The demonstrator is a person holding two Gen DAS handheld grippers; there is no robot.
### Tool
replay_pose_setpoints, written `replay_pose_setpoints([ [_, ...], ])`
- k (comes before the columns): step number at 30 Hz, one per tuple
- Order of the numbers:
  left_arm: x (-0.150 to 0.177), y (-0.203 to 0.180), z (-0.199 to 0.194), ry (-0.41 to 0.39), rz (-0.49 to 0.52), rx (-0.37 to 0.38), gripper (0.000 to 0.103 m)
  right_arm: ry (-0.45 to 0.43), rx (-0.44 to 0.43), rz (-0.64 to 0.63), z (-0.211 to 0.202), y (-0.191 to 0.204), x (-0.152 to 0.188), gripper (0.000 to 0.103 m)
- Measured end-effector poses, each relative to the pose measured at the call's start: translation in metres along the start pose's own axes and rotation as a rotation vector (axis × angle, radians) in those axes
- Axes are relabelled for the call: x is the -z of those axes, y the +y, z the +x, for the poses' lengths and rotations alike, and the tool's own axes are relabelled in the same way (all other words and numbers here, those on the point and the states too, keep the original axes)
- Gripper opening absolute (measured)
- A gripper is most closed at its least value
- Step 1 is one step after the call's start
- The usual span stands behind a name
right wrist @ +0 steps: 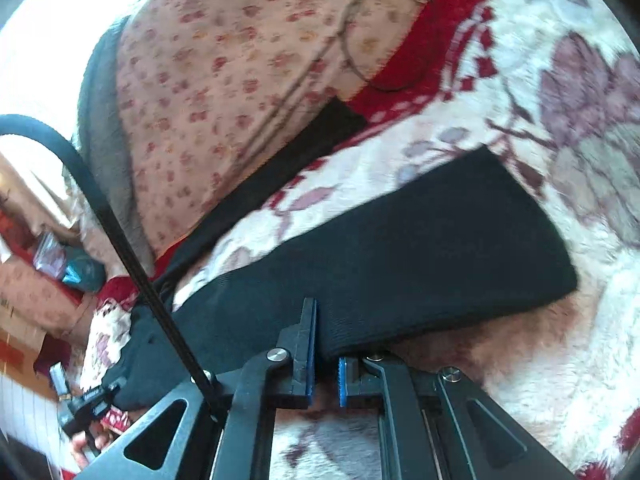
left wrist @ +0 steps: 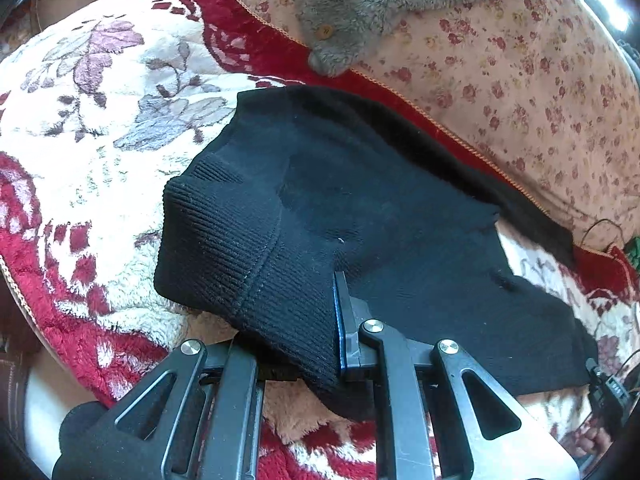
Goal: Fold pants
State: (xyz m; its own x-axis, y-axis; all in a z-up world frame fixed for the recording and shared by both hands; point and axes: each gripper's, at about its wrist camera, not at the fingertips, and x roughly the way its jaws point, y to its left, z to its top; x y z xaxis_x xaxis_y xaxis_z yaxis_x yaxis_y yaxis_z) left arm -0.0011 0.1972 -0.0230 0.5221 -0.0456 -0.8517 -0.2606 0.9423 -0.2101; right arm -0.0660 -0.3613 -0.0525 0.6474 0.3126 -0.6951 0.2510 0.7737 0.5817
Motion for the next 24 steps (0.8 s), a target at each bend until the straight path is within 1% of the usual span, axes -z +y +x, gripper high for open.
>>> replay_pose_setpoints([
  [2, 0.002, -0.003, 0.002, -0.009, 0.02, -0.021, 0.012, -0.004, 0.029, 0.001, -0.002, -0.004, -0.002, 0.008],
  [5, 0.005, -0.004, 0.004, -0.022, 0.035, -0.048, 0.016, -0.004, 0.041, 0.018, -0.006, -0.009, -0.006, 0.009],
  [6, 0.005, -0.004, 0.004, -0.03, 0.04, -0.054, 0.022, -0.01, 0.052, 0.028, -0.009, -0.011, -0.008, 0.01],
  [8, 0.006, -0.005, 0.001, -0.046, 0.054, -0.066, 0.025, -0.018, 0.074, 0.042, -0.014, -0.016, -0.012, 0.013],
  [10, 0.007, -0.005, 0.0, -0.042, 0.065, -0.064, 0.025, -0.02, 0.096, 0.054, -0.018, -0.023, -0.016, 0.019],
  [12, 0.009, -0.003, -0.002, -0.031, 0.073, -0.069, 0.03, -0.028, 0.124, 0.062, -0.024, -0.029, -0.018, 0.02],
  [14, 0.011, -0.001, -0.009, -0.032, 0.079, -0.071, 0.031, -0.035, 0.146, 0.066, -0.03, -0.034, -0.021, 0.023],
  [17, 0.014, 0.002, -0.021, -0.039, 0.096, -0.075, 0.031, -0.06, 0.255, 0.041, -0.041, -0.04, -0.025, 0.026],
  [18, 0.015, 0.001, -0.026, -0.044, 0.101, -0.078, 0.031, -0.067, 0.269, 0.038, -0.043, -0.04, -0.026, 0.026],
  [20, 0.015, 0.0, -0.035, -0.055, 0.111, -0.084, 0.031, -0.084, 0.269, 0.029, -0.052, -0.041, -0.028, 0.026],
  [24, 0.011, -0.007, -0.055, -0.088, 0.125, -0.084, 0.031, -0.121, 0.301, -0.013, -0.066, -0.034, -0.031, 0.026],
])
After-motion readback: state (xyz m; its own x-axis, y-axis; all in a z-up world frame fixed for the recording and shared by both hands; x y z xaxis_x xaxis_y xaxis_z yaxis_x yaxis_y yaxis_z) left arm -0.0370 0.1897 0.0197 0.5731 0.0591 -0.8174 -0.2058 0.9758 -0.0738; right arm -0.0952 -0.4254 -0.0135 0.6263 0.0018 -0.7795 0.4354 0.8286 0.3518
